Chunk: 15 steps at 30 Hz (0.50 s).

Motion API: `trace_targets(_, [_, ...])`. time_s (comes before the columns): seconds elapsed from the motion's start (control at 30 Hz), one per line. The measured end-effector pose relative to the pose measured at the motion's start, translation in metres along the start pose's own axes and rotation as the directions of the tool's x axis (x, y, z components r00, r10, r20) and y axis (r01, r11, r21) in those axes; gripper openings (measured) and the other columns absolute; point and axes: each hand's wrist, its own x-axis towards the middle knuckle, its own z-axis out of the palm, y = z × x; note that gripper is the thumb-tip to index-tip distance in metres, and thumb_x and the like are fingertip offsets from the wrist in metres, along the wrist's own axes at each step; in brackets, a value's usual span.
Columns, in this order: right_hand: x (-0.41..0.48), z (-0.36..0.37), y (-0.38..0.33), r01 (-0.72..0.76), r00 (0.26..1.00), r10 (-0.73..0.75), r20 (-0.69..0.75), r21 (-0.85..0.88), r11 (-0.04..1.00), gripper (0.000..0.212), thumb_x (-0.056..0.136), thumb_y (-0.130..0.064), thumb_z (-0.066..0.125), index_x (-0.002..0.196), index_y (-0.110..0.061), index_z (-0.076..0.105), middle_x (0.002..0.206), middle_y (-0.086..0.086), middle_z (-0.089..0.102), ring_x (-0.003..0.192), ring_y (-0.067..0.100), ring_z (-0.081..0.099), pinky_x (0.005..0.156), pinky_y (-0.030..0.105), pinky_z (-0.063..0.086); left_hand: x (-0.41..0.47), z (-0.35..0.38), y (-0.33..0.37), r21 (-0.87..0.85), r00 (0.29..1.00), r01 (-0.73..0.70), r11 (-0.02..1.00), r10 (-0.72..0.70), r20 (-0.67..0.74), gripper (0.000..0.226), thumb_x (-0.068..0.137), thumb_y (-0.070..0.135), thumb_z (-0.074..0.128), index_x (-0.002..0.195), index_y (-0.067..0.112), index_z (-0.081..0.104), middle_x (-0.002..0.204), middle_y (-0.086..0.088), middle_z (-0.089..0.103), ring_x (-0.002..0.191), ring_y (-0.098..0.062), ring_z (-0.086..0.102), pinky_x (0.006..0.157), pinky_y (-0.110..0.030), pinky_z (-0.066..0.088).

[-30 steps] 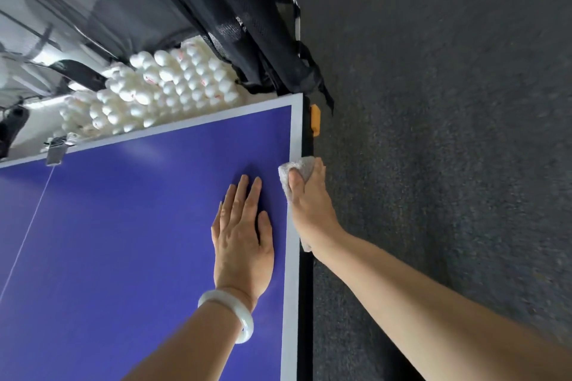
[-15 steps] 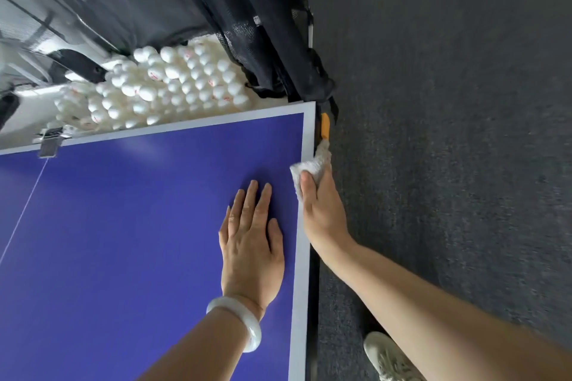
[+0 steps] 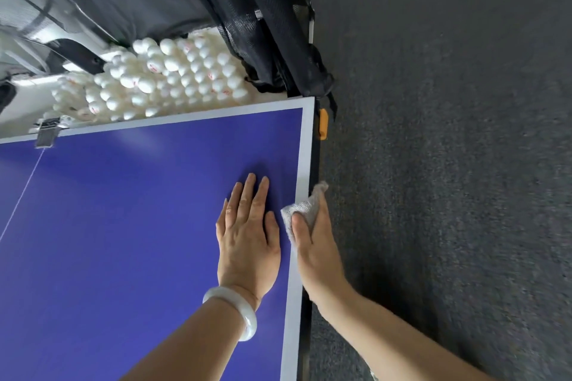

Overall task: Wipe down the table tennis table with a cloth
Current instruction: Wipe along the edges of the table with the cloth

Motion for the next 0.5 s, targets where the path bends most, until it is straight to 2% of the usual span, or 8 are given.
trace_targets(0.1, [0.035, 0.002, -0.012, -0.146, 0.989, 0.146, -0.010, 0.045, 0.988, 0.065, 0.104, -0.030, 0.046, 0.158, -0.018, 0.011, 0.161, 0.000, 0.026, 0.147, 0.011, 0.028, 0.122, 0.034, 0.025, 0.000, 0.000, 0.000, -0.002, 1.000, 0.001, 1.000, -0.001, -0.007, 0.055, 0.098, 0.032, 0.026, 0.154, 0.028, 0.027, 0.161, 0.011, 0.017, 0.150, -0.008, 0.009, 0.122, -0.035, 0.010])
trace_targets(0.17, [0.081, -0.001, -0.032, -0.201, 0.979, 0.203, -0.018, 0.061, 0.978, 0.045, 0.104, -0.025, 0.046, 0.144, -0.009, 0.032, 0.141, 0.011, 0.049, 0.128, 0.016, 0.052, 0.111, 0.037, 0.040, 0.000, 0.000, 0.001, -0.005, 1.000, 0.002, 1.000, -0.002, -0.010, 0.055, 0.099, 0.032, 0.026, 0.153, 0.028, 0.028, 0.161, 0.012, 0.018, 0.149, -0.009, 0.010, 0.122, -0.036, 0.012])
trace_targets(0.23, [0.110, -0.003, -0.044, -0.168, 0.985, 0.171, -0.015, 0.106, 0.980, 0.028, 0.105, -0.019, 0.044, 0.127, -0.002, 0.037, 0.120, 0.016, 0.058, 0.106, 0.012, 0.062, 0.099, 0.036, 0.046, 0.000, 0.000, 0.000, -0.006, 1.000, -0.002, 1.000, 0.002, -0.010, 0.055, 0.098, 0.032, 0.026, 0.153, 0.028, 0.028, 0.161, 0.012, 0.018, 0.149, -0.010, 0.012, 0.122, -0.038, 0.013])
trace_targets(0.27, [0.112, -0.003, -0.044, -0.144, 0.989, 0.147, -0.017, 0.100, 0.984, 0.038, 0.105, -0.021, 0.043, 0.136, 0.000, 0.036, 0.129, 0.015, 0.055, 0.115, 0.013, 0.060, 0.103, 0.035, 0.044, 0.000, 0.001, 0.000, -0.007, 1.000, -0.004, 1.000, 0.004, -0.008, 0.055, 0.098, 0.032, 0.026, 0.153, 0.029, 0.028, 0.161, 0.012, 0.017, 0.149, -0.010, 0.011, 0.122, -0.037, 0.013])
trace_targets(0.33, [0.089, -0.001, -0.034, -0.131, 0.990, 0.133, -0.037, 0.061, 0.990, 0.058, 0.105, -0.029, 0.043, 0.156, -0.010, 0.021, 0.156, 0.008, 0.036, 0.141, 0.016, 0.039, 0.118, 0.036, 0.032, 0.000, 0.001, 0.000, -0.008, 1.000, -0.005, 1.000, 0.005, -0.002, 0.056, 0.098, 0.033, 0.025, 0.154, 0.030, 0.026, 0.160, 0.015, 0.012, 0.149, -0.008, 0.008, 0.122, -0.035, 0.010])
trace_targets(0.4, [0.045, 0.004, -0.019, -0.084, 0.992, 0.090, -0.089, 0.073, 0.994, 0.061, 0.105, -0.029, 0.043, 0.158, -0.017, 0.015, 0.162, 0.000, 0.026, 0.147, 0.009, 0.027, 0.122, 0.033, 0.024, 0.000, 0.000, -0.001, -0.006, 1.000, -0.008, 1.000, 0.008, -0.003, 0.056, 0.098, 0.035, 0.021, 0.154, 0.031, 0.024, 0.159, 0.018, 0.008, 0.149, -0.007, 0.006, 0.122, -0.034, 0.009])
trace_targets(0.43, [0.020, 0.007, -0.009, -0.065, 0.993, 0.073, -0.094, 0.077, 0.995, 0.062, 0.104, -0.032, 0.043, 0.158, -0.020, 0.014, 0.163, -0.004, 0.023, 0.147, 0.003, 0.024, 0.122, 0.027, 0.022, 0.000, 0.000, -0.001, -0.003, 1.000, -0.009, 1.000, 0.009, -0.006, 0.057, 0.098, 0.037, 0.019, 0.154, 0.031, 0.024, 0.159, 0.018, 0.008, 0.149, -0.007, 0.006, 0.122, -0.034, 0.009])
trace_targets(0.5, [-0.016, 0.010, 0.001, -0.056, 0.996, 0.060, -0.071, 0.060, 0.997, 0.067, 0.101, -0.041, 0.041, 0.157, -0.024, 0.011, 0.162, -0.011, 0.018, 0.143, -0.008, 0.020, 0.112, 0.005, 0.020, -0.001, 0.000, -0.001, -0.002, 1.000, -0.009, 1.000, 0.009, -0.008, 0.058, 0.096, 0.039, 0.016, 0.153, 0.032, 0.024, 0.160, 0.016, 0.011, 0.149, -0.006, 0.005, 0.122, -0.033, 0.008])
